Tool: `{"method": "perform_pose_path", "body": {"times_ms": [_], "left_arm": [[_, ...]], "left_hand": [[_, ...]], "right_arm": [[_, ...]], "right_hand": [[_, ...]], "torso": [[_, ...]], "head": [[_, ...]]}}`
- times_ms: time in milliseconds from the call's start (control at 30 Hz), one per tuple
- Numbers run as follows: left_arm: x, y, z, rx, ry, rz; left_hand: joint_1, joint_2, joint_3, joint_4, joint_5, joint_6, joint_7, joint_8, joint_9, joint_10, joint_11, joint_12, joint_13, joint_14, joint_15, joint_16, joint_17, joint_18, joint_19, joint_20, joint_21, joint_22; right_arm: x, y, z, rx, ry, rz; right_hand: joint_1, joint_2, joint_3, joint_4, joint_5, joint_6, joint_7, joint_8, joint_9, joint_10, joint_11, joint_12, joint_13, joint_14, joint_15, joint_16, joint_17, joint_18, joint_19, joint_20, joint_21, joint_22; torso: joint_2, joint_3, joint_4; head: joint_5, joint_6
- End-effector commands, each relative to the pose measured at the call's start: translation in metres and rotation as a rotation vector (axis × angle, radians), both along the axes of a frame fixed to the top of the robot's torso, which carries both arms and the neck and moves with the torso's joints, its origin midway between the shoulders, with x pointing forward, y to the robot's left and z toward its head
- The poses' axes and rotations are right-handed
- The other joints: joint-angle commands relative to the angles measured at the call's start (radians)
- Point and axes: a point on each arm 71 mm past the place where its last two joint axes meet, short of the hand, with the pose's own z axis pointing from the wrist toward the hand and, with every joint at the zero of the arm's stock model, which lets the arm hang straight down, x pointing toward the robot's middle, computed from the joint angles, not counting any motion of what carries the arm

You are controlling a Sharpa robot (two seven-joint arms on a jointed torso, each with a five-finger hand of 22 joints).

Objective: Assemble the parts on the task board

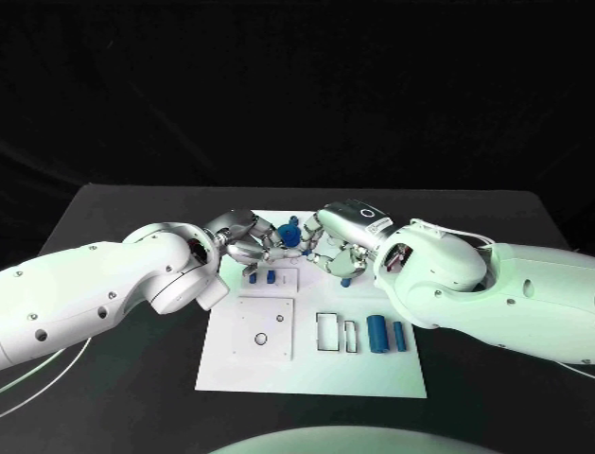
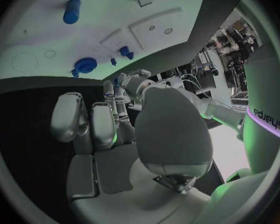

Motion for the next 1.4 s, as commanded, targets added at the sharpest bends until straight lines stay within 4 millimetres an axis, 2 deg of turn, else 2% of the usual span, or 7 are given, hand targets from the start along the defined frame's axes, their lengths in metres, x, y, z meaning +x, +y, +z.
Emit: {"method": "perform_pose_path", "body": {"times_ms": [33, 500, 1400], "left_arm": [[-0.0010, -0.0016, -0.0006, 0.008, 0.009, -0.017], [-0.0002, -0.0003, -0.0015, 0.018, 0.013, -0.012], [-0.0003, -0.0006, -0.0015, 0.019, 0.014, -0.012]], "left_hand": [[0.017, 0.003, -0.006, 0.000, -0.001, -0.005, 0.000, 0.003, -0.002, -0.009, -0.002, 0.006, 0.001, 0.007, 0.000, 0.007, 0.003, -0.009, 0.007, 0.001, 0.005, 0.001], [0.077, 0.030, 0.008, 0.000, -0.001, -0.006, -0.004, 0.008, -0.010, -0.011, -0.005, 0.006, 0.003, 0.010, -0.003, 0.011, 0.014, -0.011, 0.009, 0.000, 0.013, 0.013], [0.080, 0.031, 0.008, 0.000, -0.002, -0.006, -0.004, 0.008, -0.011, -0.011, -0.005, 0.006, 0.004, 0.015, -0.003, 0.015, 0.025, -0.011, 0.011, -0.001, 0.015, 0.017]], "right_arm": [[-0.0009, 0.0002, 0.0017, 0.006, -0.015, 0.001], [-0.0039, 0.0012, 0.0038, 0.022, -0.023, 0.009], [-0.0081, 0.0056, 0.0069, 0.051, -0.031, 0.028]], "right_hand": [[-0.005, -0.003, -0.003, -0.005, 0.003, 0.008, -0.001, 0.007, 0.001, 0.006, -0.002, -0.006, -0.001, 0.006, -0.003, 0.004, 0.002, 0.000, 0.004, 0.000, 0.003, 0.098], [-0.005, -0.004, -0.002, -0.006, 0.003, 0.007, -0.001, 0.006, 0.002, 0.008, -0.003, -0.007, -0.002, 0.006, -0.003, 0.006, 0.004, 0.000, 0.005, 0.000, 0.007, 0.100], [-0.003, -0.005, -0.002, -0.009, 0.003, 0.005, 0.000, 0.005, 0.003, 0.010, -0.003, -0.009, -0.003, 0.006, -0.004, 0.005, 0.003, -0.001, 0.007, 0.000, 0.011, 0.102]], "torso": [[0.000, 0.0007, -0.0004], [0.000, -0.0001, -0.0001], [0.000, -0.0007, 0.0005]], "head": [[0.000, -0.001], [0.001, -0.002], [0.006, -0.006]]}}
